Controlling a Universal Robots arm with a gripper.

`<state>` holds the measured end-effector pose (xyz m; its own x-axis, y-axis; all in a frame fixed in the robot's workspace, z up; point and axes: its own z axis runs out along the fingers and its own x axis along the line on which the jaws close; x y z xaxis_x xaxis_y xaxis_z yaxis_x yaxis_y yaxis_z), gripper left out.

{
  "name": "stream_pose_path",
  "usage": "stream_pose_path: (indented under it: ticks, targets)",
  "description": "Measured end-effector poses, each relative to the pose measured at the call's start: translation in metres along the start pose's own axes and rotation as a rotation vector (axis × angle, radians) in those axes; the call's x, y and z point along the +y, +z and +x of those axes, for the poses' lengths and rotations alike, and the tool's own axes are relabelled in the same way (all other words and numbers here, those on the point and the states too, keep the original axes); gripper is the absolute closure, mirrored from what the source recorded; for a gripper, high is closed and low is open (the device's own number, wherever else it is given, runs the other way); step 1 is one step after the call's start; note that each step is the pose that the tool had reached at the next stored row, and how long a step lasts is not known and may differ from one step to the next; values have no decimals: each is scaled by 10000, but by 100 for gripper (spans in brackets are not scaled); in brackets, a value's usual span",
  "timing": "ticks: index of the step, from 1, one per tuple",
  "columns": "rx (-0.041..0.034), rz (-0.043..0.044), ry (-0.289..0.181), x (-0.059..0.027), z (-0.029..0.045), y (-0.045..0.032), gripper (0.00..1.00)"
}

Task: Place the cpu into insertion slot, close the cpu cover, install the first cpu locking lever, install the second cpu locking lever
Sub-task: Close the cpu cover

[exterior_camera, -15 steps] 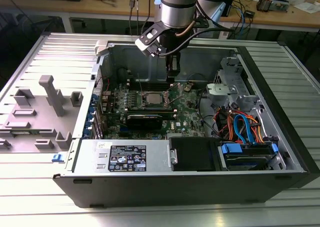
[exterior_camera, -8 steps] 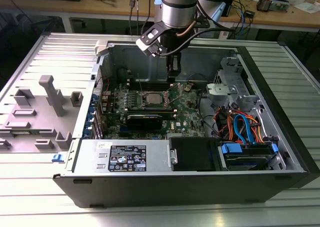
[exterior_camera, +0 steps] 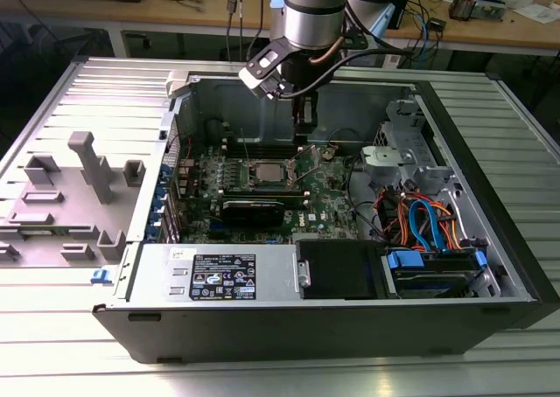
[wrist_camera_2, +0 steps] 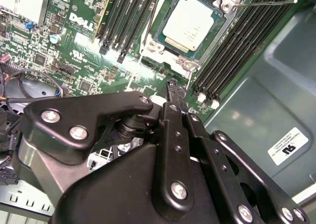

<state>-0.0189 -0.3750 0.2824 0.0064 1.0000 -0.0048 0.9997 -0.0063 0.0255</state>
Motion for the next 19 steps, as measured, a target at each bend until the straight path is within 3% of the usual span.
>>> stream_pose_path:
  ticks: [19]
  targets:
    - [-1, 1, -2, 46, 0, 1, 89]
